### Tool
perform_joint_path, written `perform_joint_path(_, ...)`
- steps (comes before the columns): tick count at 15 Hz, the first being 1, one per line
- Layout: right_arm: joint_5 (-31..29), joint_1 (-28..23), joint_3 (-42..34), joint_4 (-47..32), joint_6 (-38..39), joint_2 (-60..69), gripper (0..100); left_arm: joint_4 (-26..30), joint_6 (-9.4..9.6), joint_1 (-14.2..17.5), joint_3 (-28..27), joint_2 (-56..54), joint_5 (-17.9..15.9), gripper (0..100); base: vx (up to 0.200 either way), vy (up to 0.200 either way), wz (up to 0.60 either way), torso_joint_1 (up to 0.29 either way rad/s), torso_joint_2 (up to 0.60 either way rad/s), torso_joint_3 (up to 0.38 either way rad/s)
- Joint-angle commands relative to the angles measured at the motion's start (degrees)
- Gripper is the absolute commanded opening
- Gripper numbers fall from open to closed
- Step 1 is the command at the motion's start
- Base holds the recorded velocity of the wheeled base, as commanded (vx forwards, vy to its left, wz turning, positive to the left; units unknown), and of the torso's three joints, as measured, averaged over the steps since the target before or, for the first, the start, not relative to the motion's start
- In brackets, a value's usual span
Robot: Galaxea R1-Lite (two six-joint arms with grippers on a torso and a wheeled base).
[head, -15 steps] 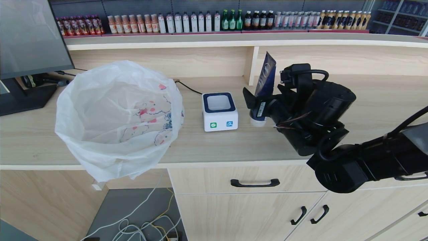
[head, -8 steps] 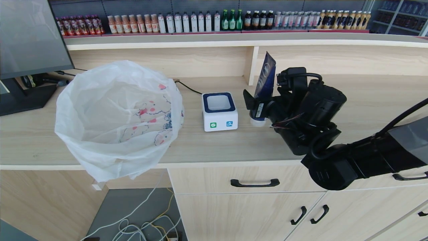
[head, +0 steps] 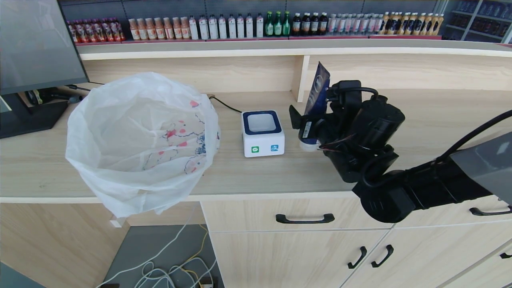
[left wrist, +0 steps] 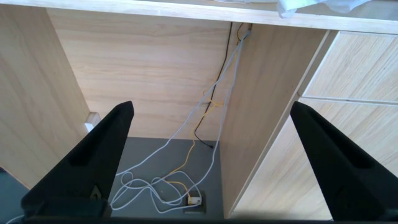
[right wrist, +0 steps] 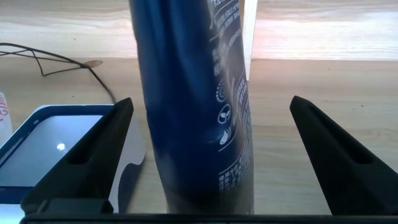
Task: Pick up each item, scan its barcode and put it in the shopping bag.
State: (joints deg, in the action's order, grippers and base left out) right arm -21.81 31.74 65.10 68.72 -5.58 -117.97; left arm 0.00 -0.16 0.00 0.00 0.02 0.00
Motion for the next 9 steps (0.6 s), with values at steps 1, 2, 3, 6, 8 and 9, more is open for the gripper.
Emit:
perform_joint_path(1,0.01,0.07,0.2,0.01,-0.04,-0.6,100,0.0,-0.02,0.0,0.0,-0.02,0.0,100,0.0,0.0,0.0,0.0,0.0,0.0)
perform_joint_path(2,0.01,0.07,0.2,0.01,-0.04,-0.68,100,0.0,-0.02,0.0,0.0,-0.02,0.0,100,0.0,0.0,0.0,0.0,0.0,0.0)
perform_joint_path(3,0.01,0.07,0.2,0.01,-0.04,-0.77,100,0.0,-0.02,-0.09,0.0,-0.02,0.0,100,0.0,0.0,0.0,0.0,0.0,0.0)
perform_joint_path(6,0.01,0.07,0.2,0.01,0.05,-1.04,100,0.0,-0.02,0.0,0.0,-0.02,0.0,100,0.0,0.0,0.0,0.0,0.0,0.0)
perform_joint_path(8,0.01,-0.02,0.2,0.01,0.13,-1.12,100,0.0,-0.02,0.0,0.0,-0.02,0.0,100,0.0,0.0,0.0,0.0,0.0,0.0)
perform_joint_path(9,0.01,-0.02,0.2,0.01,0.22,-1.21,100,0.0,-0.02,0.0,0.0,-0.02,0.0,100,0.0,0.0,0.0,0.0,0.0,0.0)
